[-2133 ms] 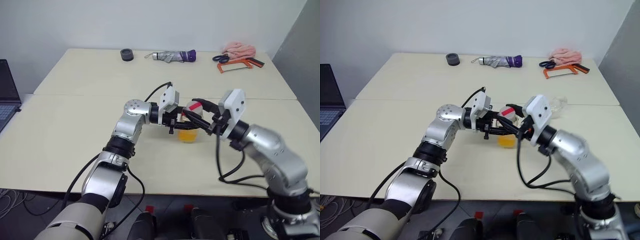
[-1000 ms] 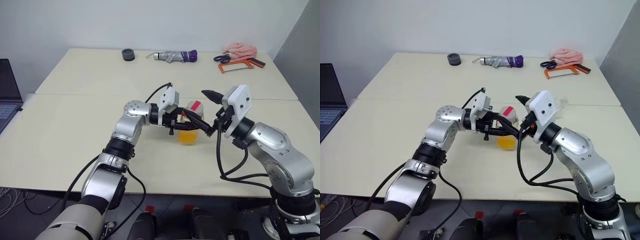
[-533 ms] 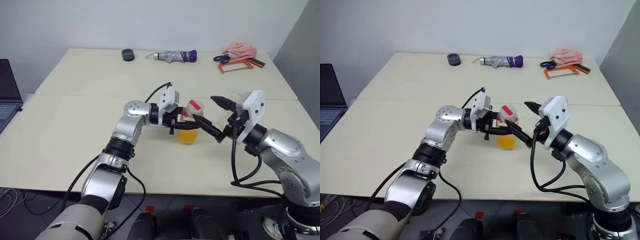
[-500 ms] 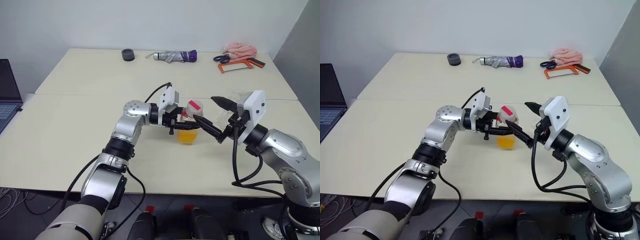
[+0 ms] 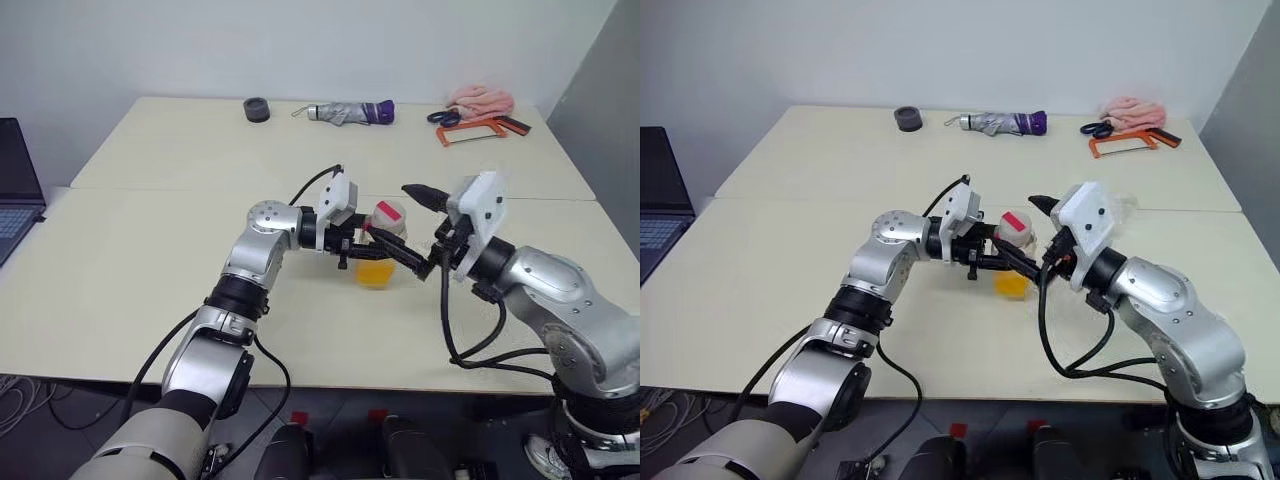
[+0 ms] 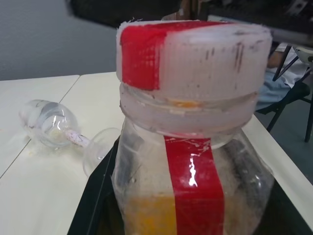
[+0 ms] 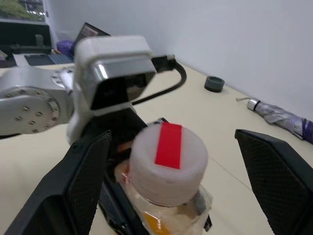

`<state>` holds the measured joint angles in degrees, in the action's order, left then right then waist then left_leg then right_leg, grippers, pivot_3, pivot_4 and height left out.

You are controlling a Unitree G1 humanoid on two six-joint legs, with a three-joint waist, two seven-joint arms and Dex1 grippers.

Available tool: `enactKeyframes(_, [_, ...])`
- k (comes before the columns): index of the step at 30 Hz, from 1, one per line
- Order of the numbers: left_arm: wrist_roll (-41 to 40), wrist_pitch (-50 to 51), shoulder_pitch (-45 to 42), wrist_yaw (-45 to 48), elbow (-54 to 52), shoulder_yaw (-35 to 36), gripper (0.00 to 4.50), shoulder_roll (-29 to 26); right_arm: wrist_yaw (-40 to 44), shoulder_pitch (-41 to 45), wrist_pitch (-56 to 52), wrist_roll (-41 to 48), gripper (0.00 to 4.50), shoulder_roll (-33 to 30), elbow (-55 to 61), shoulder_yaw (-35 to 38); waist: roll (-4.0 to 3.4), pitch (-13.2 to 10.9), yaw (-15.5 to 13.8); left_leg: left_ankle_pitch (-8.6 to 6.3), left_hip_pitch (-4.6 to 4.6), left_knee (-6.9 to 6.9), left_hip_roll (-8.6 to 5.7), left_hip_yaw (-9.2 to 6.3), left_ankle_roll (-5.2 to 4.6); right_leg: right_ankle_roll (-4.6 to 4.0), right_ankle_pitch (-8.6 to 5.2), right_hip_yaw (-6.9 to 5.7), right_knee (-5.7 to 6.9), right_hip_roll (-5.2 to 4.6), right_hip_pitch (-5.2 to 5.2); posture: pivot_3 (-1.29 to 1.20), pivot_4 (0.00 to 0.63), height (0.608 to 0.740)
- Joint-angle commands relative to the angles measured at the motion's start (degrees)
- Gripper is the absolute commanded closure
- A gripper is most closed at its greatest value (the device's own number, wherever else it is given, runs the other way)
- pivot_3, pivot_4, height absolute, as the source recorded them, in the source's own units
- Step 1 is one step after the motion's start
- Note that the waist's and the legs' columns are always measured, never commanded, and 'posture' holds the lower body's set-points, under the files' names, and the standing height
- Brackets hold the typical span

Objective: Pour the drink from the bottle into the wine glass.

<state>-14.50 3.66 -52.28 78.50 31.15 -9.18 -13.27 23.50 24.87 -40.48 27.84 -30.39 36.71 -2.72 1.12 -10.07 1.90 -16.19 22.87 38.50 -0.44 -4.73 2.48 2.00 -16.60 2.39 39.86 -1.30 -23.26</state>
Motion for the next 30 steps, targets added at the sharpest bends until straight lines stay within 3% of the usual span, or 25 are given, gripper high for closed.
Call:
enactKeyframes(1, [-1.1, -0.7, -1.5, 0.5, -1.4, 0.7, 2.74, 0.1, -0.4, 1.1, 2.3, -1.9, 0.20, 0.4, 0.5, 0.4, 0.00, 0.0, 0.0, 0.00, 0.00, 0.00, 0.00, 0.00, 0.00, 0.00, 0.00, 0.00, 0.00, 0.00, 0.00, 0.00, 0.150, 0.740])
enactKeyframes(30, [-1.2, -0.1, -1.0, 0.6, -2.1, 0.6, 2.74, 0.0, -0.3, -3.1, -1.4, 2.9, 0.20, 0.8, 3.3, 6.9, 0.00, 0.0, 0.0, 0.00, -0.01, -0.01, 0.00, -0.02, 0.00, 0.00, 0.00, 0.00, 0.00, 0.02, 0.00, 0.00, 0.150, 0.740])
